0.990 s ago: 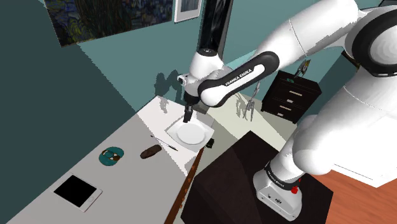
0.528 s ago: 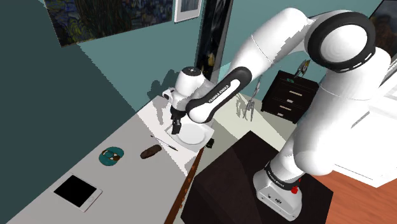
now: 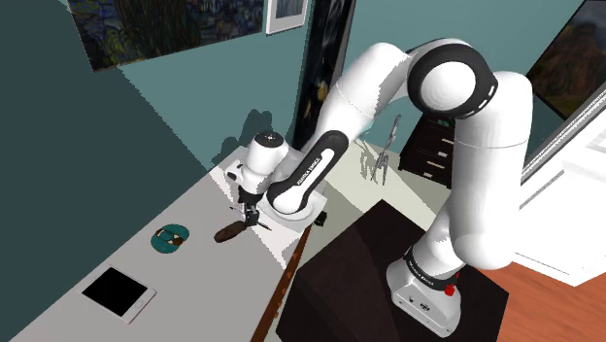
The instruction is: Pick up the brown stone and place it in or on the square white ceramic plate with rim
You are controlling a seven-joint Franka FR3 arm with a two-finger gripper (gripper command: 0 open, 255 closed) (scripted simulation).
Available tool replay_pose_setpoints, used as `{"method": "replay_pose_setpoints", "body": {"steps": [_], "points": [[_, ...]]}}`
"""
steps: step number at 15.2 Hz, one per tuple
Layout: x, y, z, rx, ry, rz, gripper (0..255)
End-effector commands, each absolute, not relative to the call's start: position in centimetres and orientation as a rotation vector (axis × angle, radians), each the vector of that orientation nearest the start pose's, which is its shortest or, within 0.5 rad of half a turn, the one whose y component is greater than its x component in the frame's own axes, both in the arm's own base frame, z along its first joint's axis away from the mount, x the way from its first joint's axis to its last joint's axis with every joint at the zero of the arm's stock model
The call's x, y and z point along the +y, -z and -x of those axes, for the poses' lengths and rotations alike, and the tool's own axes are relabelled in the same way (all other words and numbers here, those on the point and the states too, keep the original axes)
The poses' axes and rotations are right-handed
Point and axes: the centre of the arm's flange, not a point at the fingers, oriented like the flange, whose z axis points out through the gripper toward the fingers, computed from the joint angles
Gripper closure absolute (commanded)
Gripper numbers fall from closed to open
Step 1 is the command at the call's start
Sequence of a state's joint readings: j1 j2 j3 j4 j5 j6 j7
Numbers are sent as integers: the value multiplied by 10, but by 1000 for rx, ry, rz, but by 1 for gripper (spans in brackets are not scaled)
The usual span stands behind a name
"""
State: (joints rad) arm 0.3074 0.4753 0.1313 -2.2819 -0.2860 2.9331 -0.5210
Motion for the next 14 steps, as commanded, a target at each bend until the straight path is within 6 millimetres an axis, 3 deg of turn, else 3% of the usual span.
{"method": "replay_pose_setpoints", "body": {"steps": [1,3,10,14], "points": [[268,-144,-483,-1876,304,2537,0],[282,-126,-483,-1938,313,2483,0],[286,-90,-489,-1938,313,2483,0],[286,-87,-489,-1938,313,2483,0]]}}
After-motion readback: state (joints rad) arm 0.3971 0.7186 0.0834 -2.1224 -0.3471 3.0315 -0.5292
